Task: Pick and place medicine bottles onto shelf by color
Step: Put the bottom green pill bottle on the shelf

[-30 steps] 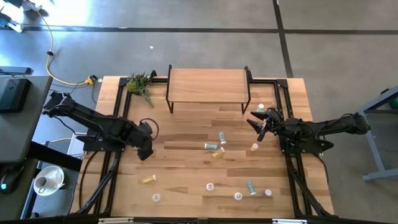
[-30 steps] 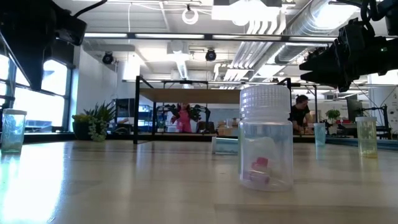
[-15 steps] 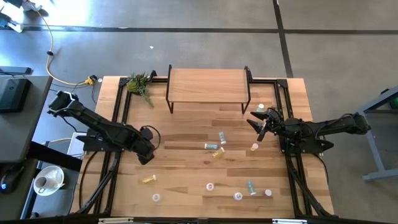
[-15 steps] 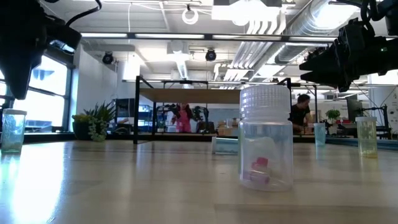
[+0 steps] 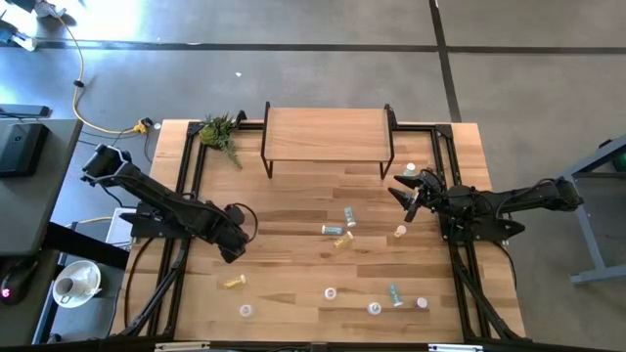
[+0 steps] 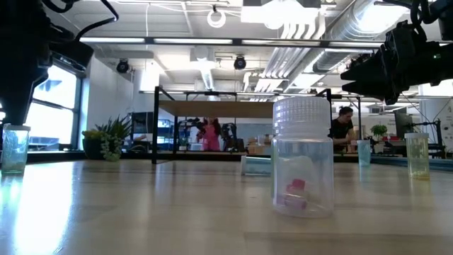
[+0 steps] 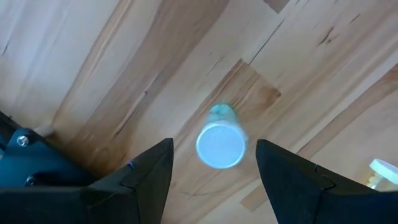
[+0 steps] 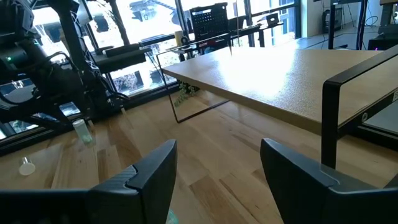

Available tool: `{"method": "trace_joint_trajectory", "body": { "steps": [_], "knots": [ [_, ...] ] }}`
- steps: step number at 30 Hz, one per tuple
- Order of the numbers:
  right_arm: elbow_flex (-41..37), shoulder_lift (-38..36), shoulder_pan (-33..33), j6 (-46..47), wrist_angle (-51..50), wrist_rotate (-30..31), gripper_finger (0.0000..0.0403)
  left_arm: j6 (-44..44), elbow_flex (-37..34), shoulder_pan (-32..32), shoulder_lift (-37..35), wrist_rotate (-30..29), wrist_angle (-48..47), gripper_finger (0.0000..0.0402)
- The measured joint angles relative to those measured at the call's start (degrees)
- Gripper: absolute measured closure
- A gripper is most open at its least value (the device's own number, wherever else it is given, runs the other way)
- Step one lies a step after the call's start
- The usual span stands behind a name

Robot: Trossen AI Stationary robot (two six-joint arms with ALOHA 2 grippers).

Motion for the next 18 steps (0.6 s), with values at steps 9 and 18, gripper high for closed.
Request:
{"method": "trace_joint_trajectory", "body": {
  "steps": [9, 18],
  "knots": [
    [0.0, 0.0, 0.0, 0.0, -1.0, 0.0, 0.0181, 0.4, 0.0, 0.0, 2.8, 0.1, 0.8, 0.0184],
    [0.0, 0.0, 0.0, 0.0, -2.1, 0.0, 0.0181, 0.9, 0.0, 0.0, 5.1, 0.6, 0.8, 0.0204]
  ]
}}
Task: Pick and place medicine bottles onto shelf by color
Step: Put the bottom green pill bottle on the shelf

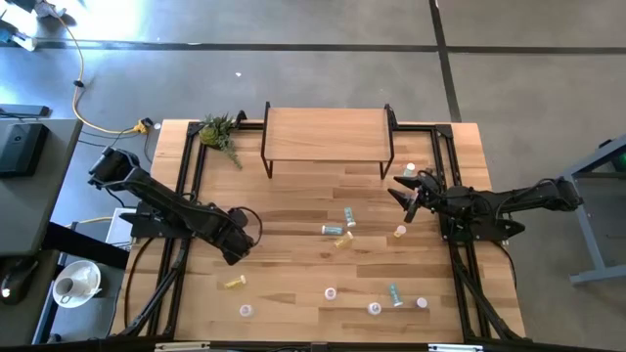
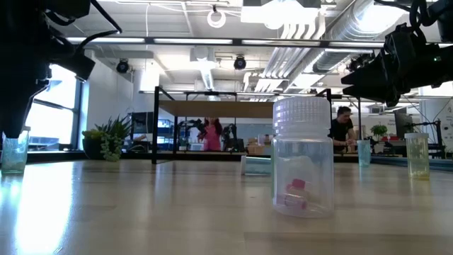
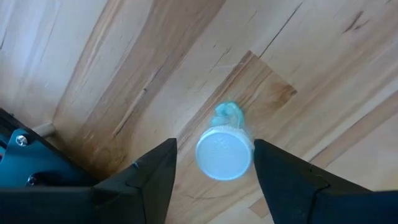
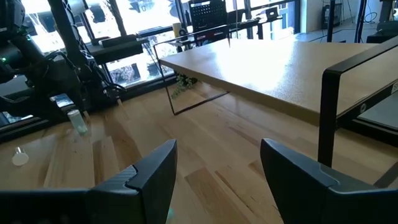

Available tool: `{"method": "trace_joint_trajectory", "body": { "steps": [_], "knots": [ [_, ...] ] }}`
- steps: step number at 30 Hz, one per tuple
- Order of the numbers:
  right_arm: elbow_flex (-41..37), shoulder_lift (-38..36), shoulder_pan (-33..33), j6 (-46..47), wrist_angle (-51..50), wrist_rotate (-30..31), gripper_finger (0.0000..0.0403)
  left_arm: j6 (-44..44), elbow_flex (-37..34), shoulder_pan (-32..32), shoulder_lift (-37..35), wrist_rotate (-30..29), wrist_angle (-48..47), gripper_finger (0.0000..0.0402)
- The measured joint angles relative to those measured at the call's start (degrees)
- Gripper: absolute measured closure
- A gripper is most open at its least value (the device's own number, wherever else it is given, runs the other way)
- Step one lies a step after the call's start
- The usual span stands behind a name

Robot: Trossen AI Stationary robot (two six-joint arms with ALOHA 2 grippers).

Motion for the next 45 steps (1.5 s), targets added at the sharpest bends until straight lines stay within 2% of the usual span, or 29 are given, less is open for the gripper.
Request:
{"method": "trace_joint_trajectory", "body": {
  "steps": [14, 25, 33, 39, 45],
  "knots": [
    [0.0, 0.0, 0.0, 0.0, -0.4, 0.0, 0.0181, 2.1, 0.0, 0.0, 0.2, -0.1, 0.1, 0.0291],
    [0.0, 0.0, 0.0, 0.0, -0.4, 0.0, 0.0181, 9.4, 2.8, 3.1, -2.6, 1.7, -0.3, 0.0290],
    [0.0, 0.0, 0.0, 0.0, -1.3, 0.0, 0.0181, 22.1, 13.4, 10.3, -4.5, 1.0, -1.0, 0.0291],
    [0.0, 0.0, 0.0, 0.0, -1.5, 0.0, 0.0181, 31.4, 24.6, 17.1, -4.4, -4.5, -5.2, 0.0291],
    [0.0, 0.0, 0.0, 0.0, -1.7, 0.0, 0.0181, 40.9, 34.0, 26.8, -4.4, -8.2, -7.5, 0.0291]
  ]
}}
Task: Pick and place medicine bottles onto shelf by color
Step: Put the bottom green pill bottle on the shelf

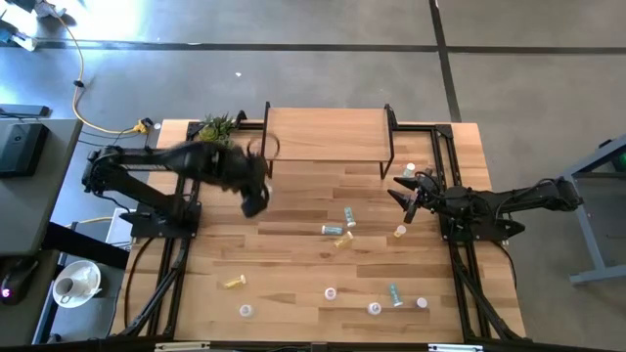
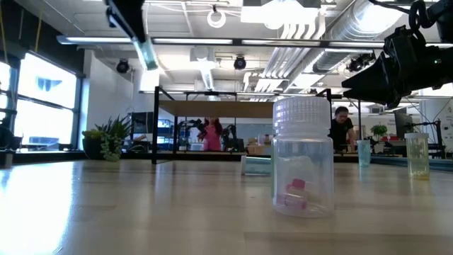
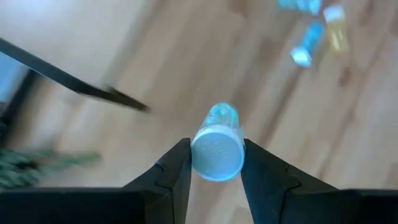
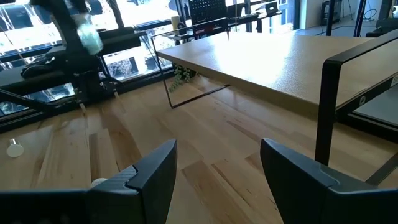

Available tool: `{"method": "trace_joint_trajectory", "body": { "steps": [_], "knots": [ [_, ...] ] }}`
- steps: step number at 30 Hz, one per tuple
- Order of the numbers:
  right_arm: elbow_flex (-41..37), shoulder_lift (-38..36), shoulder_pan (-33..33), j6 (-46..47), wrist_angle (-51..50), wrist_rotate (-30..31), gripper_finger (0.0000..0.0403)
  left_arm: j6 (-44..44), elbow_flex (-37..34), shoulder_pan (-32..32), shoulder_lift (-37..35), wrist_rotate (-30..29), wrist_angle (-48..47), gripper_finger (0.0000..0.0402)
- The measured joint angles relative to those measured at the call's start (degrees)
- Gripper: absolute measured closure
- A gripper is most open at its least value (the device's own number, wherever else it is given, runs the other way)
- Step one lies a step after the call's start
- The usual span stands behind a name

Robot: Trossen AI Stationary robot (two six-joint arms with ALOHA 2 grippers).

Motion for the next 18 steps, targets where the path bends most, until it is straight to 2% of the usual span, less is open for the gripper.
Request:
{"method": "trace_joint_trajectory", "body": {
  "steps": [10, 13, 18],
  "knots": [
    [0.0, 0.0, 0.0, 0.0, 0.0, 0.0, 0.0181, 10.9, 13.2, 21.9, 3.3, -0.7, 0.0, 0.0291],
    [0.0, 0.0, 0.0, 0.0, 0.0, 0.0, 0.0181, 12.6, 17.4, 27.4, 6.6, 2.2, -0.1, 0.0291],
    [0.0, 0.0, 0.0, 0.0, 0.0, 0.0, 0.0181, 15.2, 24.9, 32.4, 13.6, 7.3, -1.1, 0.0291]
  ]
}}
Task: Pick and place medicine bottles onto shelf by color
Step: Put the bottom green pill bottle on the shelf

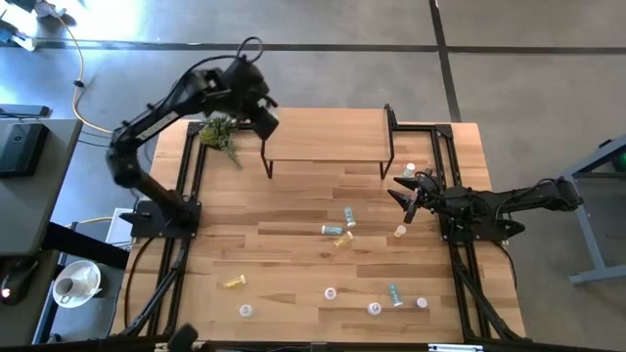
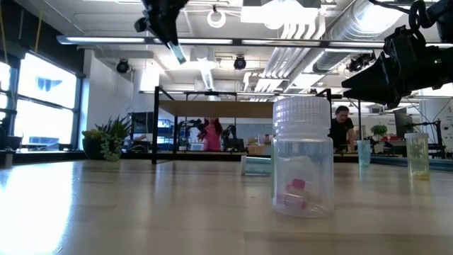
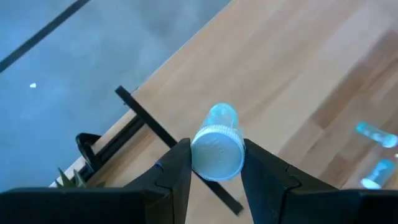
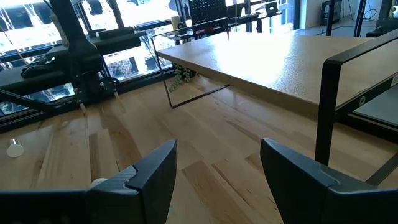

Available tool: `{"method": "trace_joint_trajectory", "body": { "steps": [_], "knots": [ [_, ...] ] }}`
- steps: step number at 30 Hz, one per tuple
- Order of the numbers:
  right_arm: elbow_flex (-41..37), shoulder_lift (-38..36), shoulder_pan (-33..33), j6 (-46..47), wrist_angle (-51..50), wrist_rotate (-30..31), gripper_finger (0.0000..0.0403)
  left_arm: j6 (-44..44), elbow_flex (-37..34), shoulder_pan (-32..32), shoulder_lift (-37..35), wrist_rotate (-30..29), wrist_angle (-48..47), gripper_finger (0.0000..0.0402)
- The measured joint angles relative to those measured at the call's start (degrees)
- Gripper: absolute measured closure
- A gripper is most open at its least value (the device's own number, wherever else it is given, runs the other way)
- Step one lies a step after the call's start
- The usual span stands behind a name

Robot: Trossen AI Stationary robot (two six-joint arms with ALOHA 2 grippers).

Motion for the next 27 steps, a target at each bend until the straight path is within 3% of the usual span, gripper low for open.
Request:
{"method": "trace_joint_trajectory", "body": {
  "steps": [10, 27],
  "knots": [
    [0.0, 0.0, 0.0, 0.0, 0.0, 0.0, 0.0181, 2.5, 14.1, 2.8, 13.5, -0.6, -10.2, 0.0291],
    [0.0, 0.0, 0.0, 0.0, 0.0, 0.0, 0.0181, 8.2, 15.5, 3.5, 20.7, -4.3, -10.5, 0.0291]
  ]
}}
